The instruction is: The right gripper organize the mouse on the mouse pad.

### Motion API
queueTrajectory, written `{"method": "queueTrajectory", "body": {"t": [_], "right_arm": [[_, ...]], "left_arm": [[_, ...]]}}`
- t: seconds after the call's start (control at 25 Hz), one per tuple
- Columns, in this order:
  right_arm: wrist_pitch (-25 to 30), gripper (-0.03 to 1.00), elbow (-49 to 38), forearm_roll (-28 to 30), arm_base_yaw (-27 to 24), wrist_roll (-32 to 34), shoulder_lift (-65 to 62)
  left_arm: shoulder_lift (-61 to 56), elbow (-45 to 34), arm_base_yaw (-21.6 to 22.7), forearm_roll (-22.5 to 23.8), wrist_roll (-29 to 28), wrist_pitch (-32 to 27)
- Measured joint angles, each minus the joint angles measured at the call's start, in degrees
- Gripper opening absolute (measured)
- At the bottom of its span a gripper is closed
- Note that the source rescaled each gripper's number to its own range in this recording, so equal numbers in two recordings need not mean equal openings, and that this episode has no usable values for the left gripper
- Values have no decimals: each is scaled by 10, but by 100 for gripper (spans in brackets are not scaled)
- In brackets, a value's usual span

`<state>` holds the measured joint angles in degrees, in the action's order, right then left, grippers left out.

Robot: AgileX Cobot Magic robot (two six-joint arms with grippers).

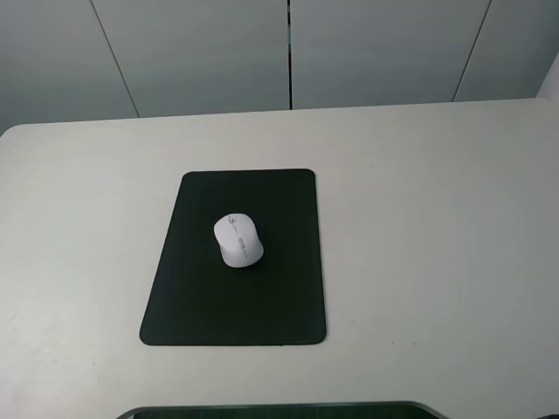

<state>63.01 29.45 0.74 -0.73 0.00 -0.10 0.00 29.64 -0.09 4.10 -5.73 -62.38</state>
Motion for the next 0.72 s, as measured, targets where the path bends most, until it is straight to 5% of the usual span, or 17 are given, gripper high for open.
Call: {"method": "queueTrajectory", "body": {"t": [0.72], "right_arm": [[0,99,0,-1,0,0,0]], "left_arm": [[0,0,0,0,0,0]]}}
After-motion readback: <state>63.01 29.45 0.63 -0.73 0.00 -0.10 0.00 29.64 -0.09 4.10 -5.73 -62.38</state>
